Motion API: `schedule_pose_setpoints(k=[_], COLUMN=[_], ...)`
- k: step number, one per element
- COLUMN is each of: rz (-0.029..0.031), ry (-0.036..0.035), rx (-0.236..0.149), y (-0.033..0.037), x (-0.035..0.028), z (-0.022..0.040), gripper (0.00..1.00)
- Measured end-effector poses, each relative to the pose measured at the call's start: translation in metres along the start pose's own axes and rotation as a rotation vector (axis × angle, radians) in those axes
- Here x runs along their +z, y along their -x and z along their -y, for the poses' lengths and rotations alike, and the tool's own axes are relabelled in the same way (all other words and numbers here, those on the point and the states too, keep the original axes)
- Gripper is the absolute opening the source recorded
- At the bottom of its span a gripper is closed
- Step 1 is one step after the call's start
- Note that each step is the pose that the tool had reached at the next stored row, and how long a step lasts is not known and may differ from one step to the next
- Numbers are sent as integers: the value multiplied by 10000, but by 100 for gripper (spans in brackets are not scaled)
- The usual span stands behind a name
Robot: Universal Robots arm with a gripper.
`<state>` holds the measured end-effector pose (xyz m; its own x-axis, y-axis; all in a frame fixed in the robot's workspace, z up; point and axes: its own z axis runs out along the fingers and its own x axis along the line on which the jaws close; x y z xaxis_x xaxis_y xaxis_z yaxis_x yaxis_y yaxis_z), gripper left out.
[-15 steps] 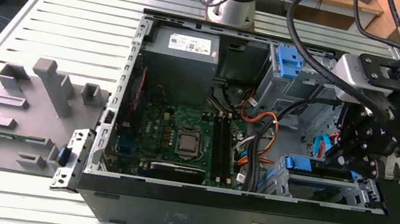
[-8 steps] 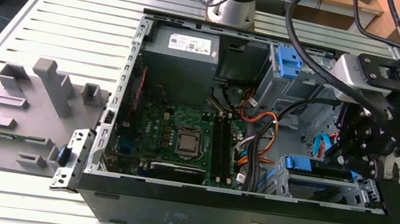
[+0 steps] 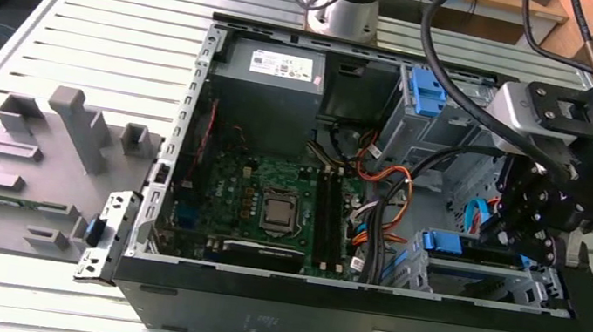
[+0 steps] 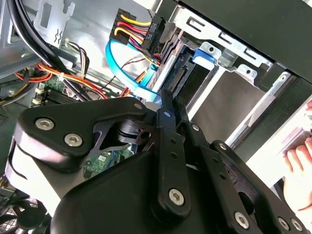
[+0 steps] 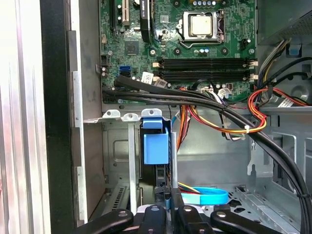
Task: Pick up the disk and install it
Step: 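Insert the first disk wire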
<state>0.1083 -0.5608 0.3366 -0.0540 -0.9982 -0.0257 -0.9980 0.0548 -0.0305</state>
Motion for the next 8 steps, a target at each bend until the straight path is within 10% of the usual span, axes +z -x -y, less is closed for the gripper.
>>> schedule_pose_setpoints(k=[8], rz=[-3], ry=[0], rx=[1], y=[-6], x=[1], z=[0], gripper=[16])
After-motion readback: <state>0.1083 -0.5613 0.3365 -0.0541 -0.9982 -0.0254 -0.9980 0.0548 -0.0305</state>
